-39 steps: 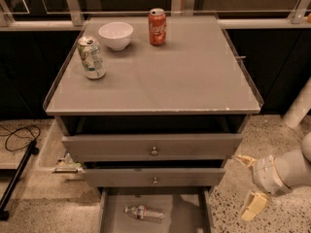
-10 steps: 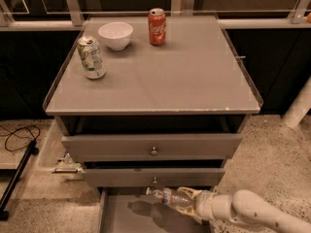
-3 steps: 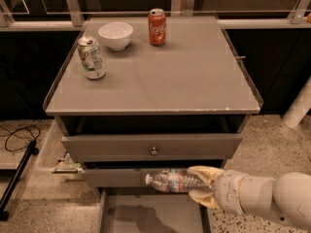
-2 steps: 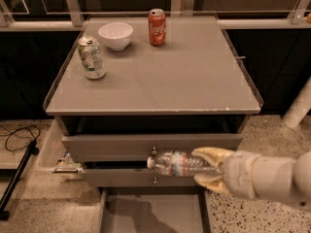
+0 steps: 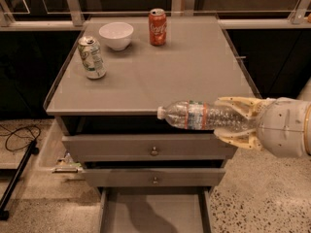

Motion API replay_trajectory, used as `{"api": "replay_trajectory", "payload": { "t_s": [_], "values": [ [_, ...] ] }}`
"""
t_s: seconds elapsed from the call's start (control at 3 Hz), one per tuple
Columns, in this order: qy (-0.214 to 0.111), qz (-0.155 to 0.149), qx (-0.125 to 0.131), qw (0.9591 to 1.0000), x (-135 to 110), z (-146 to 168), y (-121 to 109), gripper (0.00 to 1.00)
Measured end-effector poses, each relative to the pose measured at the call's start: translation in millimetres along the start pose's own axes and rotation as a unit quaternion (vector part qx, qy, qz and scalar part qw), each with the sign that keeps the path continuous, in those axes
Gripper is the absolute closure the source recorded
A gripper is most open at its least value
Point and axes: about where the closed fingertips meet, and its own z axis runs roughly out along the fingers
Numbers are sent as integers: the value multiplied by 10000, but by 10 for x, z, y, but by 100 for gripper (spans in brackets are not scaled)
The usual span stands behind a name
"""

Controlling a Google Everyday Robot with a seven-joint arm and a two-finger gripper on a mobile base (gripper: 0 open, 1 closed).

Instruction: Pick water bottle from bottom drawer and place on counter

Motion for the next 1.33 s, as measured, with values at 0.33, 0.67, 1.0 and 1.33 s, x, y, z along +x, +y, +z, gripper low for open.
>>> {"api": "replay_trajectory", "payload": {
  "t_s": [0.33, 0.67, 1.0, 1.33],
  "values": [
    [0, 0, 0, 10000, 0, 1, -1, 100],
    [-33, -5, 29, 10000, 25, 72, -109, 100],
    [-223, 97, 52, 9997, 182, 214, -369, 100],
    [-540, 228, -11, 9983, 277, 503, -765, 100]
  ]
}}
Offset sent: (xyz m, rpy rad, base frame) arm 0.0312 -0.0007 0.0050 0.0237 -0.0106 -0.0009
